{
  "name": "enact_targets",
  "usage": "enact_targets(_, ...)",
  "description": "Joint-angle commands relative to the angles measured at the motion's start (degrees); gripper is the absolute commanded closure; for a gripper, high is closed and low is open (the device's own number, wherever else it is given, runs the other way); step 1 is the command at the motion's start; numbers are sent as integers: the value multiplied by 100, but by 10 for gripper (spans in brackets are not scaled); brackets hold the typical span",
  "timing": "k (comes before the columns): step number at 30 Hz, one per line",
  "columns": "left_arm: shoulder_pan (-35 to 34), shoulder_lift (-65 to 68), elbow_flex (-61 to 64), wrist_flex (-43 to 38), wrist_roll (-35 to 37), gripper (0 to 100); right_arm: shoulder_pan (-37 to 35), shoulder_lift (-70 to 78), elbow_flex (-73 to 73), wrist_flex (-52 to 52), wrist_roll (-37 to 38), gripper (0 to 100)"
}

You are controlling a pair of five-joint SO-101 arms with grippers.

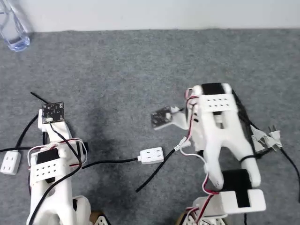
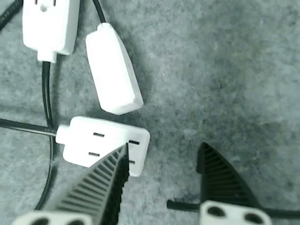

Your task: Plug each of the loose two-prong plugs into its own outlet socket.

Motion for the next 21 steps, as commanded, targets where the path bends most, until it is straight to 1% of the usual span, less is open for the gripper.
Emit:
enact_targets(1,62,-88,-31,-273,70,774,303,-57,-53,-101,932,703)
enact_targets(4,290,-88,-31,-273,70,774,268,224,-53,-435,1257,703)
enact_targets(9,343,-88,-31,-281,53,774,-347,646,-70,-611,1319,703)
enact_targets(11,343,-88,-31,-281,53,774,-479,787,-70,-681,1319,703)
enact_targets(17,352,-88,-31,-281,53,773,-523,1156,-62,-1191,1653,704)
enact_targets(21,352,-88,-31,-281,53,773,-488,1516,-70,-1736,1662,705)
